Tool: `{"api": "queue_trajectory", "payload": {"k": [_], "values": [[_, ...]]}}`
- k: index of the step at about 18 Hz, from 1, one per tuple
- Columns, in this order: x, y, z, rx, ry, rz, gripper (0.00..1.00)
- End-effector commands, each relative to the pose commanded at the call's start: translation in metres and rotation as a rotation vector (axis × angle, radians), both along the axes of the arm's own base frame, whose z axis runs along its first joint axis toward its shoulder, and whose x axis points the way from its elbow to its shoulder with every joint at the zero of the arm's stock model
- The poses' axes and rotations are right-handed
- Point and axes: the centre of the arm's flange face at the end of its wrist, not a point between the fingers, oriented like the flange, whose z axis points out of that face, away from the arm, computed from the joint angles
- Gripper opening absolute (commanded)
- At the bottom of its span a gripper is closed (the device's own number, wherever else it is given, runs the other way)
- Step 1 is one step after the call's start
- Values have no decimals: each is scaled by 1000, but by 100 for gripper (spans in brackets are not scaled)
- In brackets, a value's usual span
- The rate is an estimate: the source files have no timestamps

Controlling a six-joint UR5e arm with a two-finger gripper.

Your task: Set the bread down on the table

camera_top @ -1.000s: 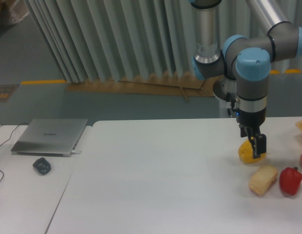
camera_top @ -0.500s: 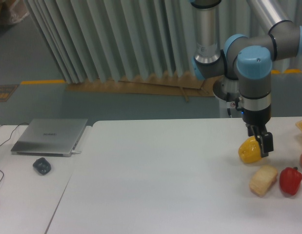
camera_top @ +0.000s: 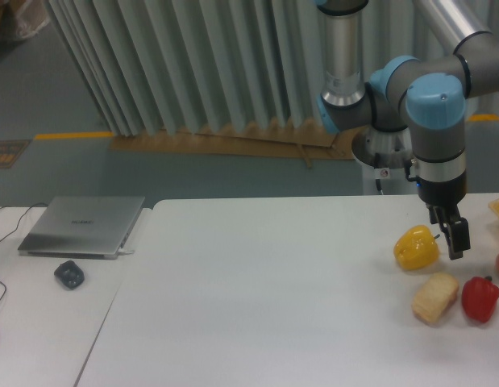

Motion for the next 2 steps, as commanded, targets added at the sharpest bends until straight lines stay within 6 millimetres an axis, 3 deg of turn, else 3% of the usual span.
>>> {"api": "queue_trajectory", "payload": {"k": [2], "values": [[-5,-2,-4,-4,-5,3,100]]}}
